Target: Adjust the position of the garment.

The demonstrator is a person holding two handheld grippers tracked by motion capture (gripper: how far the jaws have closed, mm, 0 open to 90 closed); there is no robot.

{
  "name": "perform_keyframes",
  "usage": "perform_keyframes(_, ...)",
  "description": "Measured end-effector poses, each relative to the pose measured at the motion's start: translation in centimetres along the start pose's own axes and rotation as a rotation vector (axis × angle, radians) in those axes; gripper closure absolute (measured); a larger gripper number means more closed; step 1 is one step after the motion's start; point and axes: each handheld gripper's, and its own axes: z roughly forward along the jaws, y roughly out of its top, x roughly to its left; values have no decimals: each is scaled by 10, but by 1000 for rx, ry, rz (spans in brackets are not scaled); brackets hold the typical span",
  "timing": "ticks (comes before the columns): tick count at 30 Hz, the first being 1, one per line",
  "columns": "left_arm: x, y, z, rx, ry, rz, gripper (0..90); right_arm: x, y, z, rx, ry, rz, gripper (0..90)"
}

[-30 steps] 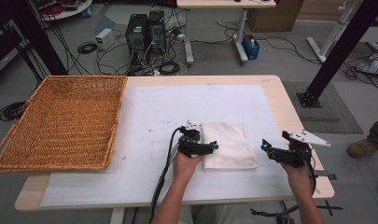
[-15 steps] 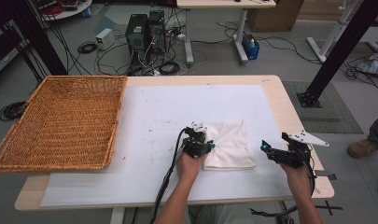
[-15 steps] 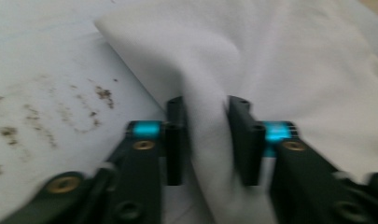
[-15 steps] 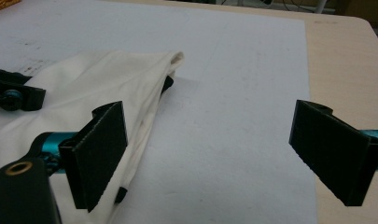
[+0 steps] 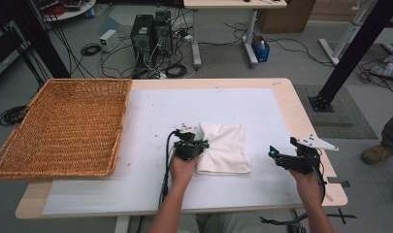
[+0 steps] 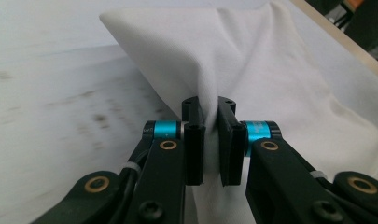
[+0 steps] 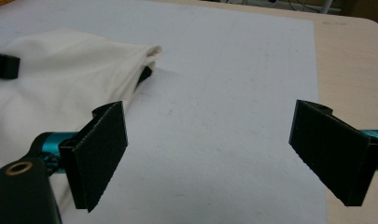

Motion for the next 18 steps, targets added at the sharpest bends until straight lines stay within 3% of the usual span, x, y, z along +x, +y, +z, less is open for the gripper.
perform_keyframes(2,15,0,-14,-19,25,-7,824,2,1,2,1,5,-3,110)
perform_keyframes(9,67,-3,-58,-97,87,-107,828,10,2,8,17,17,-15,110)
perform_keyframes(12,79,-3,-67,-99,131,-117,834,14,5,11,19,22,-28,110)
perform_keyframes(16,89,-2,-72,-118,130,-125,835,17,9,12,17,22,-32,110)
perform_keyframes(18,90,-3,-72,-112,133,-106,832,17,9,12,17,19,-36,110)
